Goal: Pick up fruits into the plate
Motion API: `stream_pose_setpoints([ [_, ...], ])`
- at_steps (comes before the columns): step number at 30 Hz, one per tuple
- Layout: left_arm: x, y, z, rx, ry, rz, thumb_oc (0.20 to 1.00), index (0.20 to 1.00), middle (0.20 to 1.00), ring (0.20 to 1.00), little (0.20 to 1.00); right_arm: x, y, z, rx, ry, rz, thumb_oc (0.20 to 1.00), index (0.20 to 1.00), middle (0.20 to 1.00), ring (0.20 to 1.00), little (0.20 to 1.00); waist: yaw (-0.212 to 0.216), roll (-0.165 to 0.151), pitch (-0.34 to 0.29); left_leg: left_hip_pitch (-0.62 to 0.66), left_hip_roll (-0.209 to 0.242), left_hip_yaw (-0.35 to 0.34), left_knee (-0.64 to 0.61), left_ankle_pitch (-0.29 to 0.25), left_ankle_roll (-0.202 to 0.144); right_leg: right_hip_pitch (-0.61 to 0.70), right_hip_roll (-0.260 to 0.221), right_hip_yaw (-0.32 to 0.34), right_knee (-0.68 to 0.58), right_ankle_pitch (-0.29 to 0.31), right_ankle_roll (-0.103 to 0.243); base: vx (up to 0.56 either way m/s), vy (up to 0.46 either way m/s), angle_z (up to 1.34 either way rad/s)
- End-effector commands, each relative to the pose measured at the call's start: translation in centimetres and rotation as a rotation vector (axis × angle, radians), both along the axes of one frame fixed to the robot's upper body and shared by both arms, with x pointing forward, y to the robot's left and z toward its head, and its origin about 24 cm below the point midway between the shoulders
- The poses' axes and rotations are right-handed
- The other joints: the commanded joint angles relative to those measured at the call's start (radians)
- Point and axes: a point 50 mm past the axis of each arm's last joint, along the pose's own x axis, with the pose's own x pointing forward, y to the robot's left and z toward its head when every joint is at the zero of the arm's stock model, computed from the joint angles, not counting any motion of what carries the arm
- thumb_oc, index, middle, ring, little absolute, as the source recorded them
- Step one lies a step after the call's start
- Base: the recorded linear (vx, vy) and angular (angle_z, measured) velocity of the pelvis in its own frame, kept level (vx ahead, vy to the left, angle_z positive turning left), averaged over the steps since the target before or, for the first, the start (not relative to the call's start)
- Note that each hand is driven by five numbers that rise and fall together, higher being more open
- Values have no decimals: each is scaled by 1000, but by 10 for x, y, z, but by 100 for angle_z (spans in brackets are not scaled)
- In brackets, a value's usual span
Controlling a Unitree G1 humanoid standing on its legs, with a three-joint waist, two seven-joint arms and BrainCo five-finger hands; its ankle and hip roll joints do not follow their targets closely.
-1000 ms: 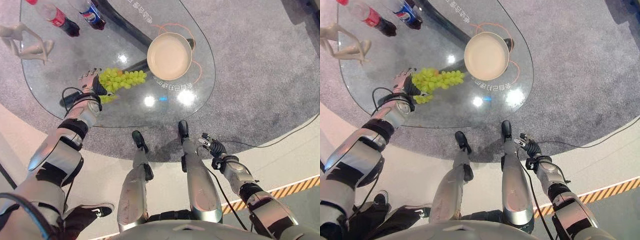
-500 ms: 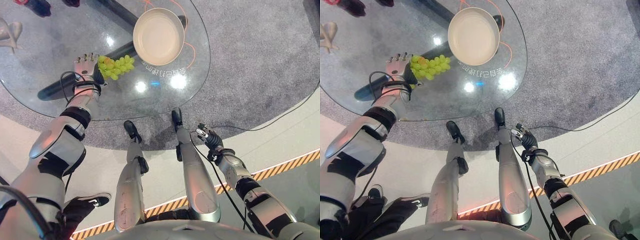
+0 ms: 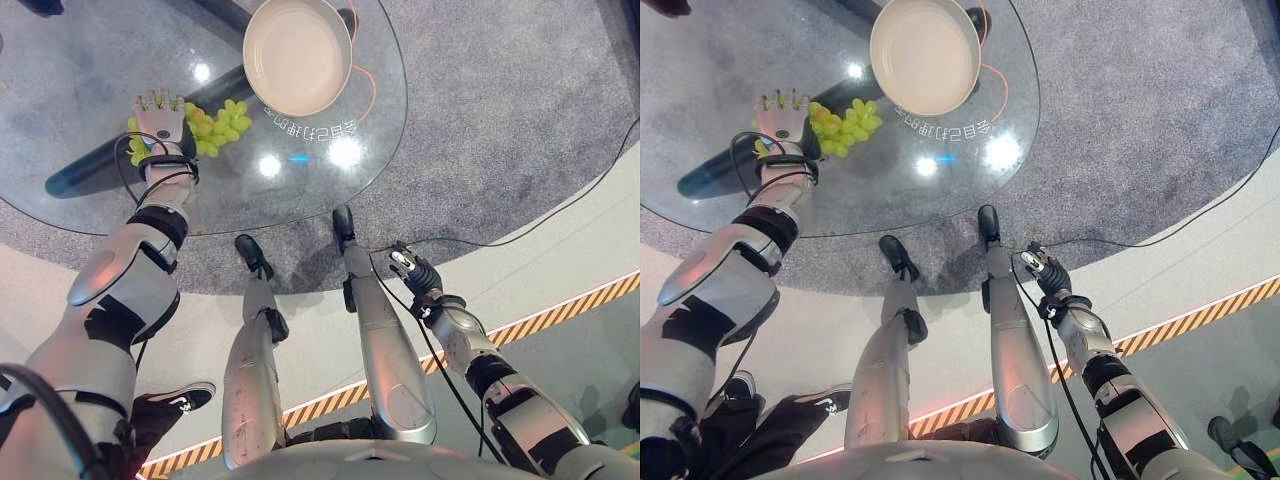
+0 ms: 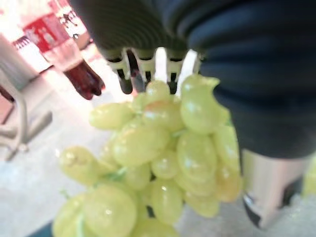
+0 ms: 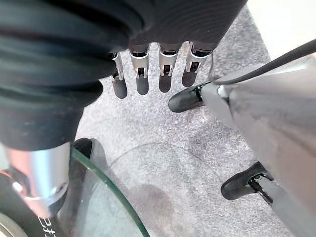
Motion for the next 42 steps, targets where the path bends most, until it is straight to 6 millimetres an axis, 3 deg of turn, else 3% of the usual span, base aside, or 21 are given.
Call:
stream_pose_setpoints([
  [1, -4, 19, 23, 134, -52, 107, 200, 200, 200, 200, 200, -5, 11, -2, 80, -31, 0, 1000, 1000, 1000, 1000, 1000, 11, -65, 0, -18, -14, -13, 104, -105, -40, -9, 87, -35, 55, -32, -32, 0, 0, 0],
  [12, -6, 19, 11, 234, 7, 136, 200, 200, 200, 200, 200, -2, 18, 2, 139, -57, 0, 1000, 1000, 1000, 1000, 1000, 9, -78, 0, -25, -10, -20, 105, -105, -43, -15, 91, -35, 55, -28, -32, 2, -9, 0],
  [25, -6, 17, 2, 170, 1, 100, 200, 200, 200, 200, 200, -2, 19, 2, 139, -59, -5, 1000, 1000, 1000, 1000, 1000, 16, -77, 0, 0, -12, -26, 93, -103, -40, 13, 92, -34, 48, -29, -32, 0, 0, 0],
  [35, -6, 18, -1, 63, -30, 24, 200, 200, 200, 200, 200, 0, 14, 8, 129, -93, -25, 1000, 1000, 1000, 1000, 1000, 37, -56, 0, 89, -17, -39, 52, -97, -37, 97, 88, -39, 34, -44, -31, -3, 19, 0],
  [42, -7, 26, 9, 21, -30, -46, 200, 200, 200, 200, 200, 5, 6, 19, 126, -144, -47, 1000, 1000, 1000, 1000, 1000, 56, -30, 0, 204, -22, -55, 23, -102, -34, 219, 81, -40, 4, -53, -29, 5, 53, 4],
])
